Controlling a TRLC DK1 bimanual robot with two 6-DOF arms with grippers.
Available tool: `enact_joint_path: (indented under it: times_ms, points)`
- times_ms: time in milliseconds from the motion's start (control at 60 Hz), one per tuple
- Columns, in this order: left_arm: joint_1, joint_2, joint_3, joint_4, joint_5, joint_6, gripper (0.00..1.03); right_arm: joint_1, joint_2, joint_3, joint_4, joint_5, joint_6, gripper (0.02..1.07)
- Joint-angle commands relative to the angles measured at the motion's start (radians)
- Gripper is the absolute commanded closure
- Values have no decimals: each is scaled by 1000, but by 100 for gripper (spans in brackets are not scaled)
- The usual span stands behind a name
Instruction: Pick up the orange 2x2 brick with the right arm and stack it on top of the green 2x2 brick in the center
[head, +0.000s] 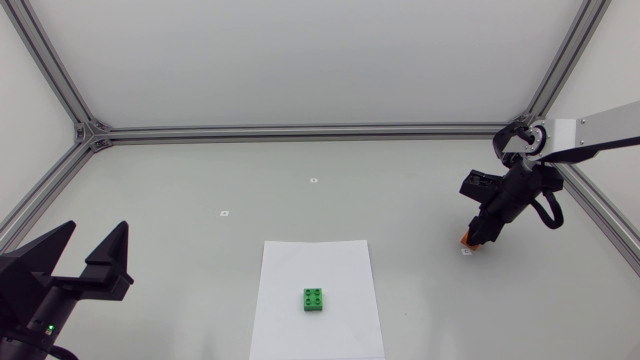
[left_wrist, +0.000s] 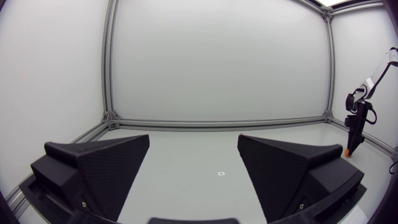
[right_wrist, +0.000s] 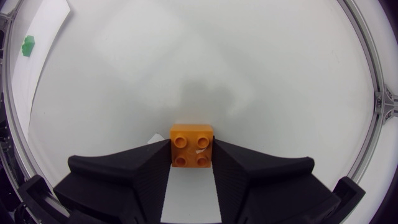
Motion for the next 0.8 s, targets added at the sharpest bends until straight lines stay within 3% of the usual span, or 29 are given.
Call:
enact_joint_path:
  times_ms: [0,50,167,250,450,517,783]
  points:
    - [5,-8,-41,-15,4,13,4,8,-47,-32,-8,10,-32,75]
    - [5,-8,-41,-13,4,13,4,15,-70,-38,-22,13,-34,81]
    - [5,-8,-41,-15,4,13,4,42,-133,-68,-48,35,-34,84]
    - [5,-8,-41,-13,6,13,4,75,-173,-69,-145,18,-48,92]
    - [5,-8,-41,-15,4,13,4,183,-343,-143,-161,-8,-52,91]
    - [5,-8,-41,-13,6,13,4,244,-417,-183,-157,-11,-66,87]
    - [5,-8,-41,-15,4,13,4,562,-542,-233,-223,13,80,87]
